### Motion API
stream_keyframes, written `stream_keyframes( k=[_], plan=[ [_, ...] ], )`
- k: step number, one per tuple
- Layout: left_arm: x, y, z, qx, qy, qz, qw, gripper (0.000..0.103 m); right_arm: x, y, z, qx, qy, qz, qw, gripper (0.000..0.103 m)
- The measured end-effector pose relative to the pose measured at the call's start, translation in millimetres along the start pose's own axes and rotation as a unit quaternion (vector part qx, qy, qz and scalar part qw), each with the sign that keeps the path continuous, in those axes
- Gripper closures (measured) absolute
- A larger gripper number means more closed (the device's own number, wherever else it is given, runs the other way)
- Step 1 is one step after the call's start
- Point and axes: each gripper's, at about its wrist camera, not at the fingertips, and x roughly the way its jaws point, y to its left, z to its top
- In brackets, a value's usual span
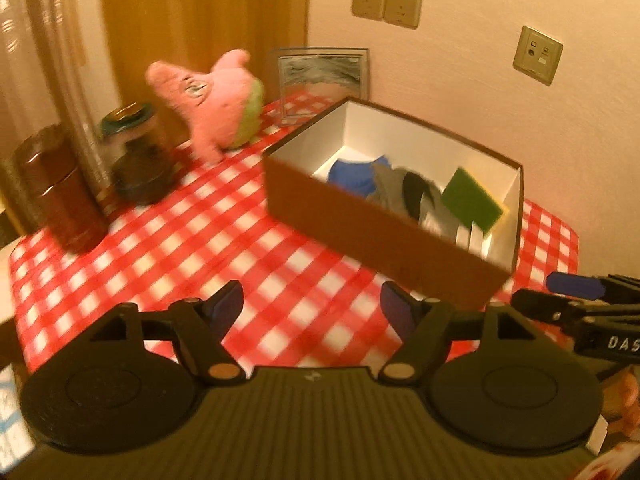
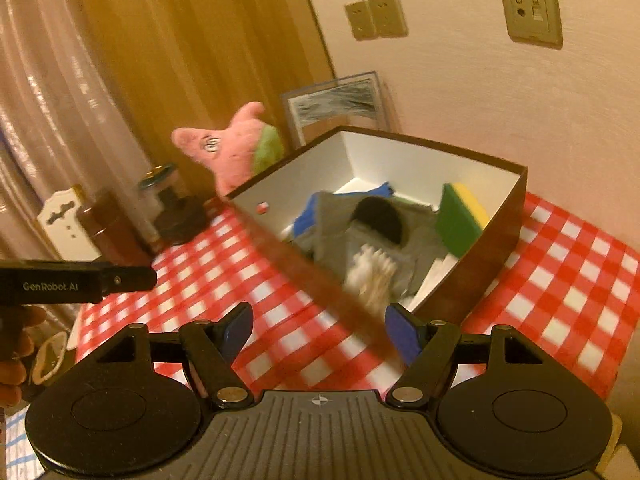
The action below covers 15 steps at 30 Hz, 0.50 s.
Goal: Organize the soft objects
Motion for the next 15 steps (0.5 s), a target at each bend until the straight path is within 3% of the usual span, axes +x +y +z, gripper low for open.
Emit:
stream_keyframes(
  k=[8,15],
  plan=[
    [-94,35,-95,-0.006,0.002,0.017,0.9998,0.029,-66,78,-74,-0.012,0.001,-0.008,1.0,0.03],
    [-180,46,-173,-0.003,-0.009,0.007,0.9999,0.029,-116,142,-145,-0.009,0.015,-0.015,1.0,0.03]
  ],
)
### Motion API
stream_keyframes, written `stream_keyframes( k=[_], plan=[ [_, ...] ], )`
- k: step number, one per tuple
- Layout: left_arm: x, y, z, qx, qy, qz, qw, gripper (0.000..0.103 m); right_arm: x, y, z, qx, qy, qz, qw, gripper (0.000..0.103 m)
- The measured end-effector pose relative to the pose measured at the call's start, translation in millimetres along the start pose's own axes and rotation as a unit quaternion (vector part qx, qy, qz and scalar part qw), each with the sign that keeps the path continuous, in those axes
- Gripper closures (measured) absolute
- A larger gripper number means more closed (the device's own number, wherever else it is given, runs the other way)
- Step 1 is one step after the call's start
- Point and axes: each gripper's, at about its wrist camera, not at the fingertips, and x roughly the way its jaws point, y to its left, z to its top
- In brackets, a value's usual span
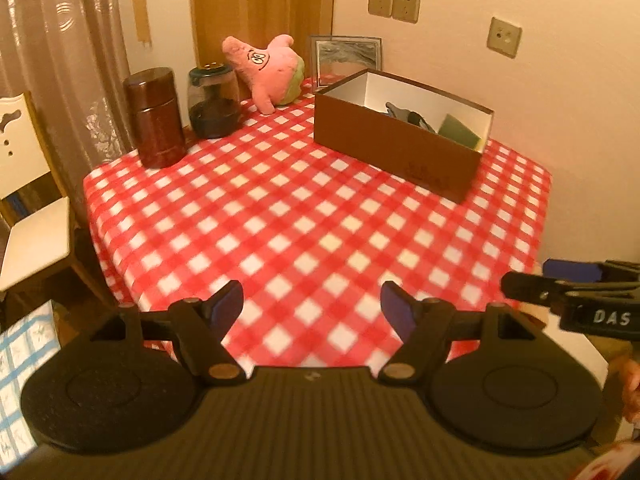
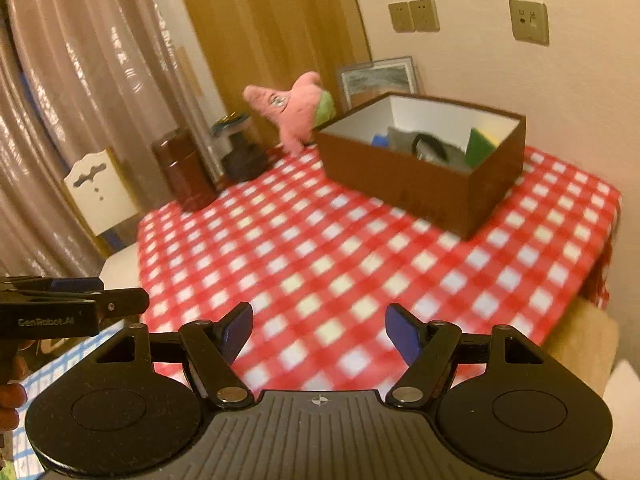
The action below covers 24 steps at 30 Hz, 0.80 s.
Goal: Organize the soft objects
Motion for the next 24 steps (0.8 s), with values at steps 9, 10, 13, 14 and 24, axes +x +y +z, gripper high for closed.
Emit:
stream_keyframes(
  k=[9,10,13,14,24],
  plan=[
    [-81,0,-66,-0.006,0.014,-0.01,0.9998,0.029,-62,60,-61,-0.006,0.015,-0.006,1.0,0.03],
    [-87,-2,-72,-0.005,0.015,-0.01,0.9998,0.029,-68,64,-66,-0.008,0.017,-0.003,1.0,0.03],
    [-101,-6,-85,-0.006,0.02,-0.008,0.9998,0.029,-81,76,-78,-0.017,0.026,-0.002,1.0,0.03],
    [-106,-7,-88,-0.009,0.02,-0.01,0.9997,0.029,-85,78,-81,-0.018,0.03,0.0,0.999,0.03],
    [-116,-23,-102,-0.031,0.033,0.003,0.999,0.029,-97,71,-97,-0.027,0.056,0.013,0.998,0.03]
  ],
)
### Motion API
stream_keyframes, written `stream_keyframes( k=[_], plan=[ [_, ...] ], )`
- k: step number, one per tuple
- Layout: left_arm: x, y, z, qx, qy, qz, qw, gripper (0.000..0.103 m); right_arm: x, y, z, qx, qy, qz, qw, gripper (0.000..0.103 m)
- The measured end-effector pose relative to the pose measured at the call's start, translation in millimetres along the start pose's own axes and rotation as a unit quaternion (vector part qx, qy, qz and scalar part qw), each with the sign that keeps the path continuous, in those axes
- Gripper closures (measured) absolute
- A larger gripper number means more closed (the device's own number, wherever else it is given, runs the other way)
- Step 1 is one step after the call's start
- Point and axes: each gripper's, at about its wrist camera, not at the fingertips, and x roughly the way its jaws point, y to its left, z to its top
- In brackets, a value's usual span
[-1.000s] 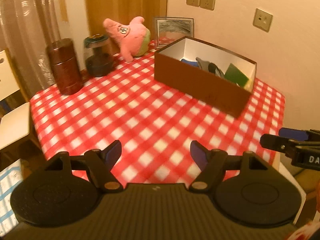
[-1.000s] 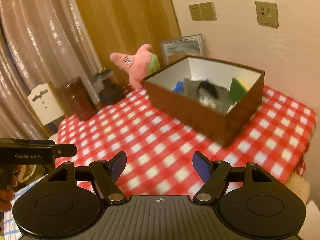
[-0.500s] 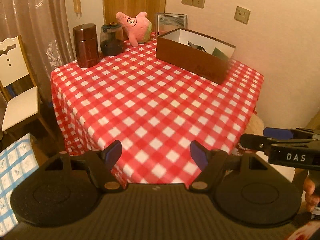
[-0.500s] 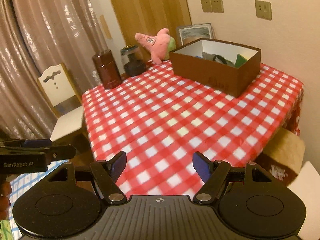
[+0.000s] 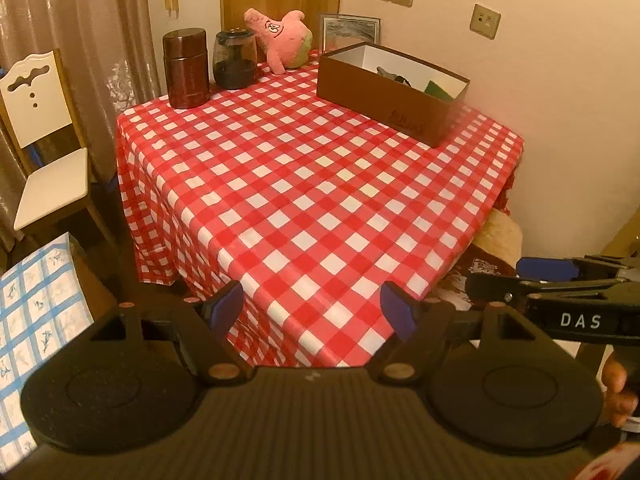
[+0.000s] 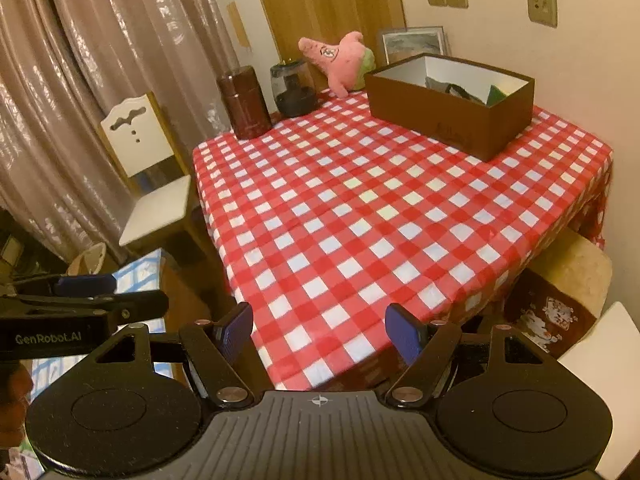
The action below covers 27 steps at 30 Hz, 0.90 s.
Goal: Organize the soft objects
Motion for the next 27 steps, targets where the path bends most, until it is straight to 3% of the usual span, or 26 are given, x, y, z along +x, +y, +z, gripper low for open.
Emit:
stream_keyframes(
  k=[10,27],
  plan=[
    [0,-21,-8,-0.01,0.008,0.006,0.9999,0.029,-9,-18,-1,-0.008,0.005,0.007,1.0,0.03],
    [-6,-24,-14,-0.011,0.009,0.006,0.9999,0.029,-17,-21,-9,-0.016,0.011,0.018,1.0,0.03]
  ],
)
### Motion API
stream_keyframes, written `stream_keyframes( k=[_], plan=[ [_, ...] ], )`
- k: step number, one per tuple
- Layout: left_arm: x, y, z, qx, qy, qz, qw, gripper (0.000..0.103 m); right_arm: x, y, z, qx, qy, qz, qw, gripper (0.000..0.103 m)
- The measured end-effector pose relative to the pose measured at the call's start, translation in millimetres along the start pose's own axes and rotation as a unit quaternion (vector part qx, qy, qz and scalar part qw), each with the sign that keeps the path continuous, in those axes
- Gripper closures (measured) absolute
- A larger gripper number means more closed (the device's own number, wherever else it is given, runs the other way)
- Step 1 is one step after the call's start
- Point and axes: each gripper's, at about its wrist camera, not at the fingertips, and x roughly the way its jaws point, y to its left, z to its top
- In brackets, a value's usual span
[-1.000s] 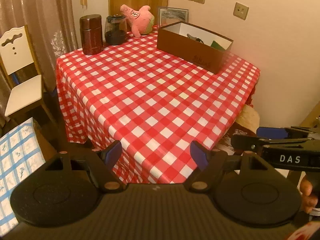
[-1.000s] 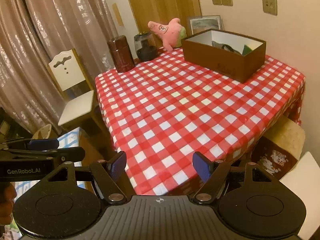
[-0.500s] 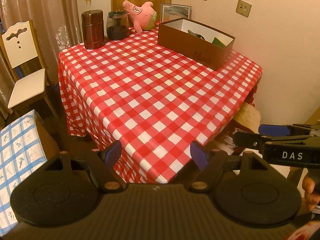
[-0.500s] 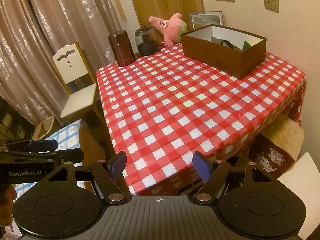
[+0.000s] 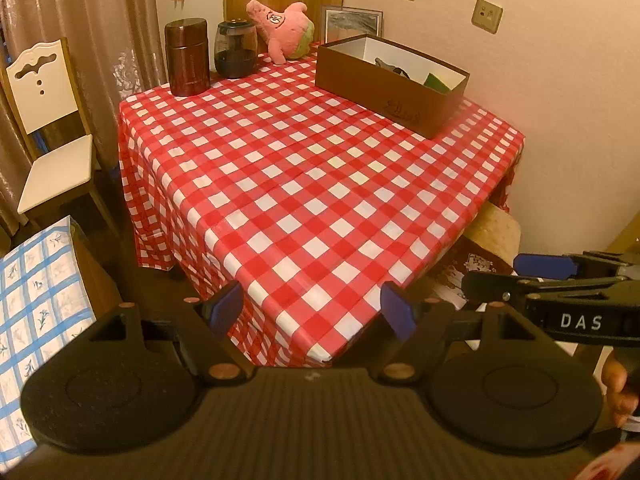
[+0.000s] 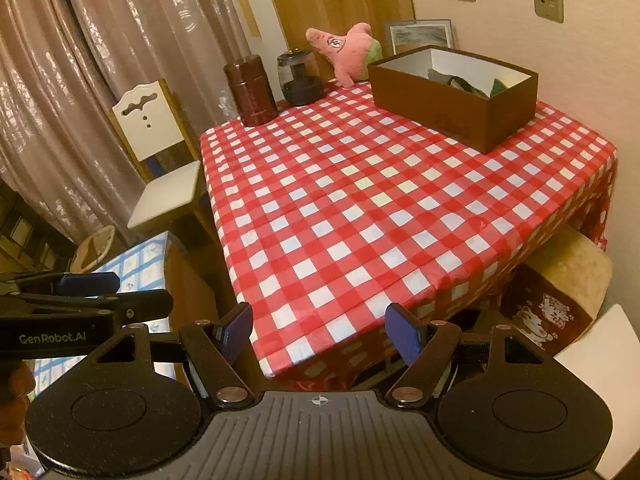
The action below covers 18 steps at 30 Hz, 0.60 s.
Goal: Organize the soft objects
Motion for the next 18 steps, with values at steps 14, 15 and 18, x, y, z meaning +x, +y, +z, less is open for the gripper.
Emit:
stream_keyframes(
  k=[14,15,18],
  plan=[
    [-5.1,-1.6,1.2,-0.003,-0.003,0.001,1.0,0.029,-1.3,3.6,2.8,-0.002,-0.001,0.004,1.0,0.03],
    [-5.1,-1.6,1.1,-0.003,-0.003,0.0,1.0,0.029,-1.5,4.7,4.2,-0.002,-0.001,0.004,1.0,0.03],
    [-5.1,-1.8,1.0,-0.003,-0.003,0.0,1.0,0.029,-1.6,4.4,3.9,-0.002,-0.001,0.004,1.0,0.03]
  ],
)
